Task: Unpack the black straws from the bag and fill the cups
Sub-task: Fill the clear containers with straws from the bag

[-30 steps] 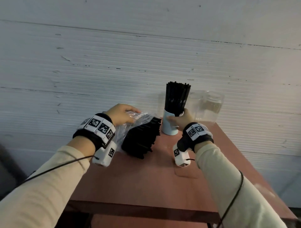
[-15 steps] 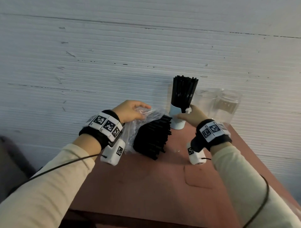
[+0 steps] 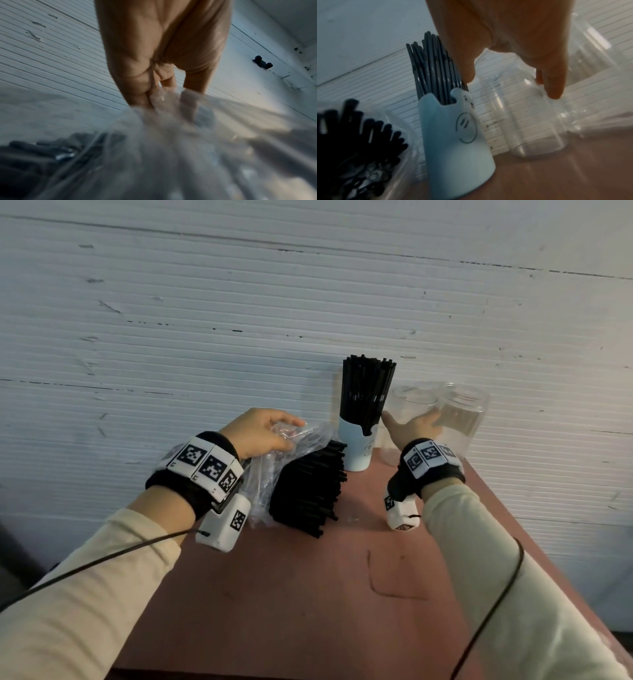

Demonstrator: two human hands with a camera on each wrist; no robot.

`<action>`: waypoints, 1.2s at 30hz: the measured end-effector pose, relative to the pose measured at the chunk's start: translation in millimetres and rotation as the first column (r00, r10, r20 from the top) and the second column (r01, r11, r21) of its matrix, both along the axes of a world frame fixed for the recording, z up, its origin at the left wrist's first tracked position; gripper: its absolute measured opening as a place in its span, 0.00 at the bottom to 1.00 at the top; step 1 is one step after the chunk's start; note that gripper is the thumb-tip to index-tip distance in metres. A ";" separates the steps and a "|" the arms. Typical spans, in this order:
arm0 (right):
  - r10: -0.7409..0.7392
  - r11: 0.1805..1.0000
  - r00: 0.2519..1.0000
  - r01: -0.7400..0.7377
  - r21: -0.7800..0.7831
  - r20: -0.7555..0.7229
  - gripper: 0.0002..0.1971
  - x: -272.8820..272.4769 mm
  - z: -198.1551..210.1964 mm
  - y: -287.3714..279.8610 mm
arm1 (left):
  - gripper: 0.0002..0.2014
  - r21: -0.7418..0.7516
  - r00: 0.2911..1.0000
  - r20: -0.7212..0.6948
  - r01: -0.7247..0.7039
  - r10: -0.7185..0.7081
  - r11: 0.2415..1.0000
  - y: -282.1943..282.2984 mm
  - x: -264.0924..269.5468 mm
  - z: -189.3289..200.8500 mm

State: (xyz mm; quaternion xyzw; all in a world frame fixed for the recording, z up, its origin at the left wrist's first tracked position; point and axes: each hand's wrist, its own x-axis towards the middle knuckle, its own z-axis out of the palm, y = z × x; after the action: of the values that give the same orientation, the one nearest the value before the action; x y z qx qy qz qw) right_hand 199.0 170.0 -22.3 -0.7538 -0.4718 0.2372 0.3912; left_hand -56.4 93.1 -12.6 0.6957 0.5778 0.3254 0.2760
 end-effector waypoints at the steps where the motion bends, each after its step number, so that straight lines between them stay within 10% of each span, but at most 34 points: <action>1: -0.022 1.000 1.000 0.022 -0.009 -0.014 0.53 -3.1 1.5 1.4 | 0.20 -0.004 1.000 0.003 0.005 -0.005 1.000 -0.3 0.0 0.8; 12: -0.041 0.998 0.998 0.043 0.056 -0.049 0.46 -6.3 4.2 -13.1 | 0.21 -0.030 1.000 -0.003 0.018 -0.018 0.999 -10.3 -0.6 1.8; 36: 0.411 0.903 0.911 -0.407 0.133 -0.002 0.33 31.8 6.3 -147.5 | 0.27 -0.085 0.952 -0.306 0.003 -0.029 0.996 -99.5 10.0 7.2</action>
State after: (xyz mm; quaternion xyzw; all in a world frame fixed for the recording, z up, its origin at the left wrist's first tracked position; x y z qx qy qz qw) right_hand 230.8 22.5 -16.0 -0.6073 -0.6280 0.2940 0.3878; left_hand -46.4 -6.4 -5.4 0.7303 0.6212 0.1866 0.2144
